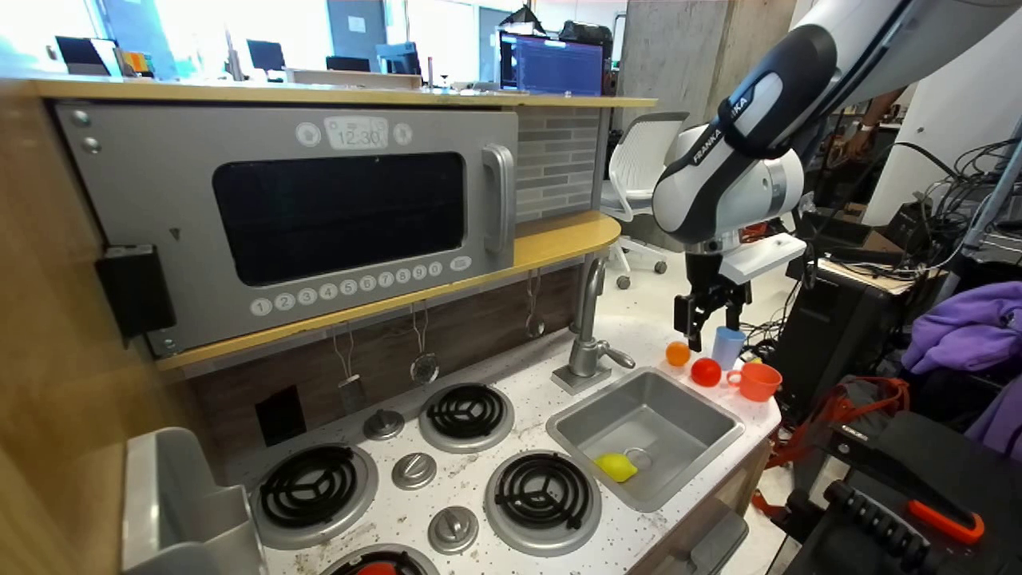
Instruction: Move the blue cup to the sink
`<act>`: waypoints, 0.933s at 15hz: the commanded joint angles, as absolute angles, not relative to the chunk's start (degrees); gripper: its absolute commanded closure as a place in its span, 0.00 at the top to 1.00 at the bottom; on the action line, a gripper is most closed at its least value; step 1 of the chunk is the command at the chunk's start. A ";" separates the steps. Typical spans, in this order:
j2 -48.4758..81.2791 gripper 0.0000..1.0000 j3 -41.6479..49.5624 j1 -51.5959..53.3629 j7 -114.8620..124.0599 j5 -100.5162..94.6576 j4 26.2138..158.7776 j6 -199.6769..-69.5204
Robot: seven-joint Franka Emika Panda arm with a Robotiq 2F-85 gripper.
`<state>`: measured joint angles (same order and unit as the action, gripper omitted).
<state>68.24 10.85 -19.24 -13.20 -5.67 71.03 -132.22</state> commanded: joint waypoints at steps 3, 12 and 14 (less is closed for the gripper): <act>71.09 1.00 11.56 -18.14 -9.21 -6.45 67.91 -130.75; 73.38 0.28 12.13 -17.91 -5.03 -6.16 64.02 -128.46; 73.62 0.13 12.41 -18.02 -4.60 -6.25 63.33 -127.79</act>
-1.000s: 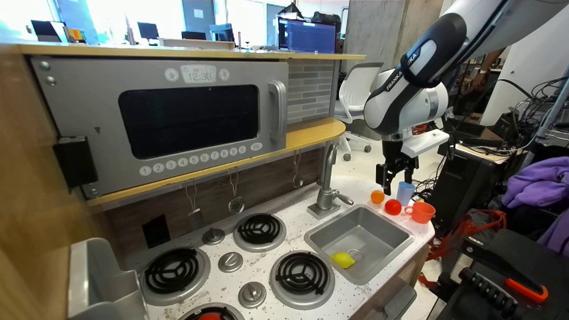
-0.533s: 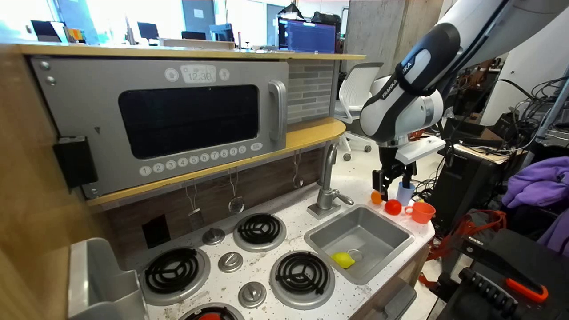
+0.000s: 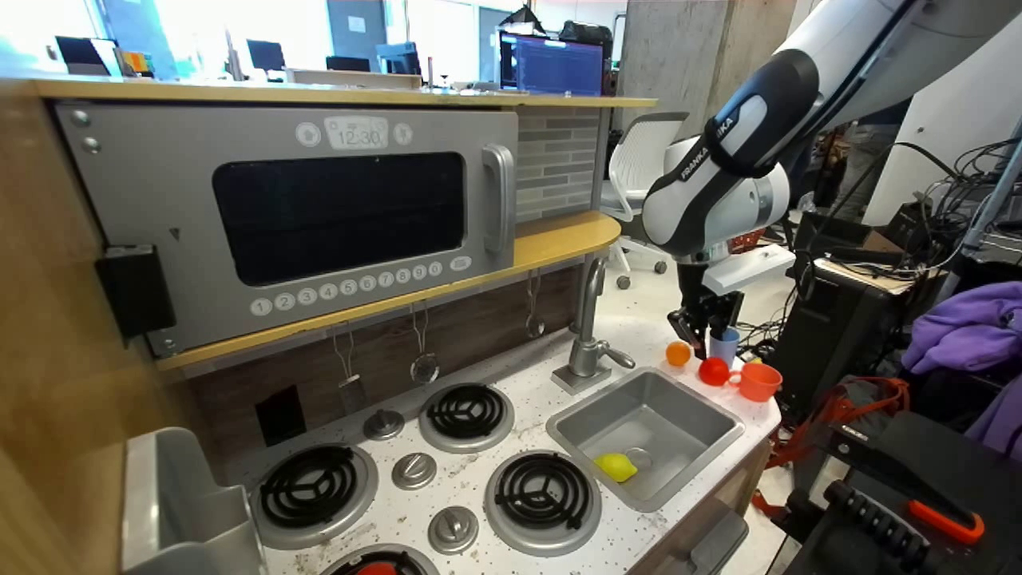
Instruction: Move the blue cup to the sink
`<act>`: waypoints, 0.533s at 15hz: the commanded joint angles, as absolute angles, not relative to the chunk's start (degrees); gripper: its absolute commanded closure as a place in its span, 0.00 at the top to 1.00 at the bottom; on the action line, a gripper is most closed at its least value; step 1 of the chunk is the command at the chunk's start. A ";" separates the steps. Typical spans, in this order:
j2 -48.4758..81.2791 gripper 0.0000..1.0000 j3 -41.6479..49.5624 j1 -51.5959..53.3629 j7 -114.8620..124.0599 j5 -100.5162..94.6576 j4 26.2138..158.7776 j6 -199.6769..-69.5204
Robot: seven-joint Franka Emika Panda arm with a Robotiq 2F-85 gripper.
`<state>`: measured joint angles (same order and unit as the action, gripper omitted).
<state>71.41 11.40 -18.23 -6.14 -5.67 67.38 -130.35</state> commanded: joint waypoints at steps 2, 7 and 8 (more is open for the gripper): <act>73.82 0.01 12.82 -18.06 -4.19 -6.40 62.97 -127.87; 70.93 0.01 13.52 -17.47 -2.82 -6.01 66.03 -131.70; 70.15 0.01 13.43 -17.57 -2.67 -5.81 66.87 -132.55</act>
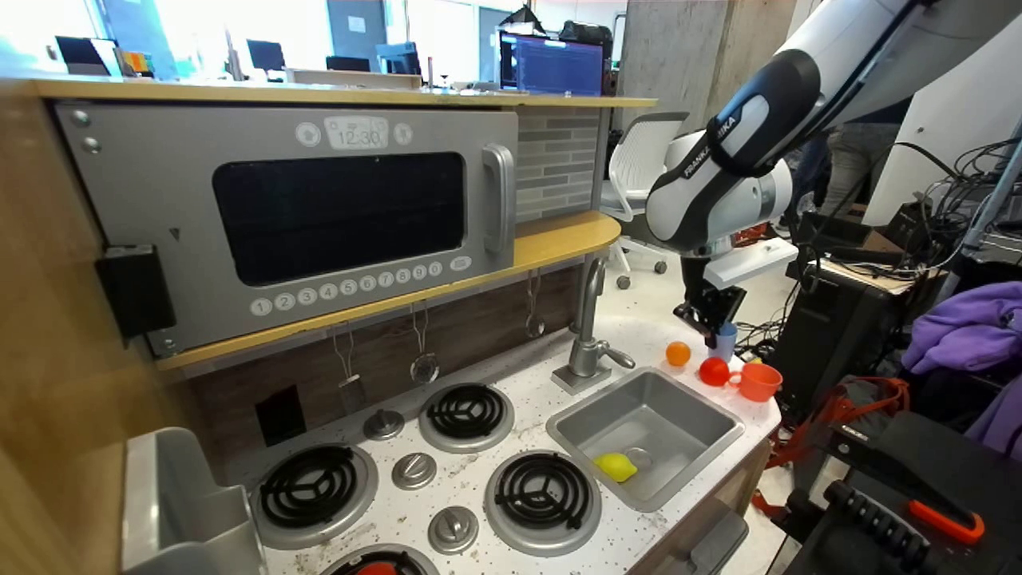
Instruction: Move the blue cup to the sink
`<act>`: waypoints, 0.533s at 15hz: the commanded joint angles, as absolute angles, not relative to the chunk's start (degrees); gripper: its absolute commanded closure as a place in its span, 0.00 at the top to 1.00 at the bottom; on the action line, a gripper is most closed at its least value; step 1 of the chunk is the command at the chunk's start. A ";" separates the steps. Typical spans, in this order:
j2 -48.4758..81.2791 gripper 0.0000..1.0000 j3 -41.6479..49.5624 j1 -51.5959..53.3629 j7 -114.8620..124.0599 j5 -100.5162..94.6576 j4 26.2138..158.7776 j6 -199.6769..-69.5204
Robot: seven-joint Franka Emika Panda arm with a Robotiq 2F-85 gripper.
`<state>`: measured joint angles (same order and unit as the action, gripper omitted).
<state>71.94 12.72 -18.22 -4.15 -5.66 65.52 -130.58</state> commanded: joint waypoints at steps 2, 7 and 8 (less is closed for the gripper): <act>66.24 0.01 12.04 -17.85 -4.06 -4.92 71.05 -133.85; 54.83 0.01 9.13 -17.41 -8.57 -5.31 84.54 -139.62; 52.71 0.01 8.50 -17.49 -9.63 -5.30 87.08 -140.67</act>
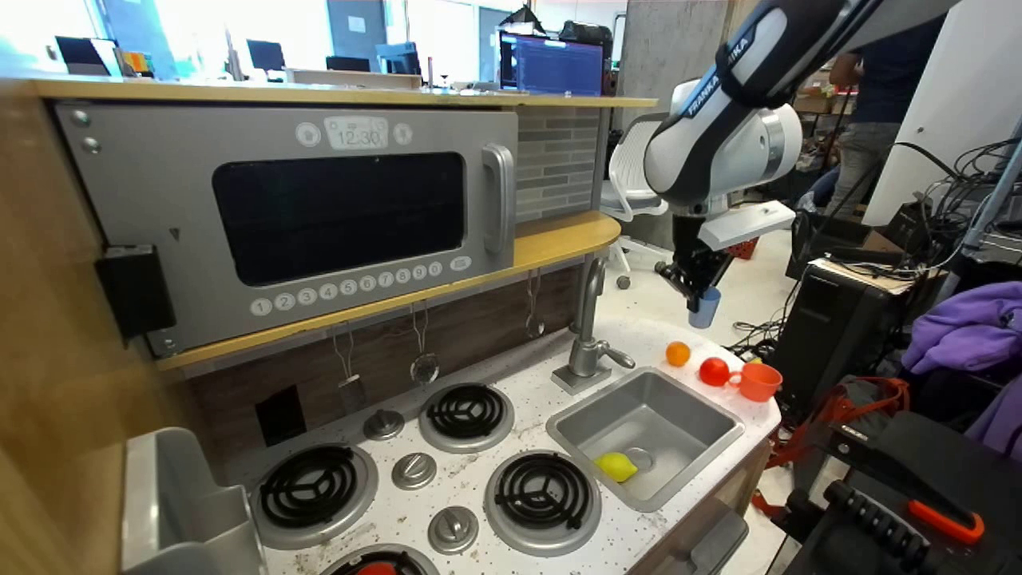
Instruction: Move the blue cup to the sink
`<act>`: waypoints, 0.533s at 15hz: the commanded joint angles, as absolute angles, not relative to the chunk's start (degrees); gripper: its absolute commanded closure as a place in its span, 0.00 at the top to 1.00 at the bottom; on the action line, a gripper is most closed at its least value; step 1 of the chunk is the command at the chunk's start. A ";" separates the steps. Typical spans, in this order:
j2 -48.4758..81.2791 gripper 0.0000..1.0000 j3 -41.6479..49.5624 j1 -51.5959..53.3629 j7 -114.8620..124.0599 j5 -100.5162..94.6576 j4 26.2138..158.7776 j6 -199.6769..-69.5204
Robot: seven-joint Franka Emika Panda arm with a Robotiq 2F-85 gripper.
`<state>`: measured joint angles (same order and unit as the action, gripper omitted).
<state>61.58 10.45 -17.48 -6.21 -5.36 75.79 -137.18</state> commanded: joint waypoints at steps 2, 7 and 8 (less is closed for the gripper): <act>48.95 0.01 6.29 -18.40 -13.24 -4.65 91.81 -141.98; 41.16 0.01 4.57 -18.91 -21.45 -6.29 105.46 -146.59; 40.59 0.01 4.66 -18.87 -23.55 -7.23 107.09 -147.82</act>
<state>46.33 5.69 -17.86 -18.19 -5.42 97.29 -143.13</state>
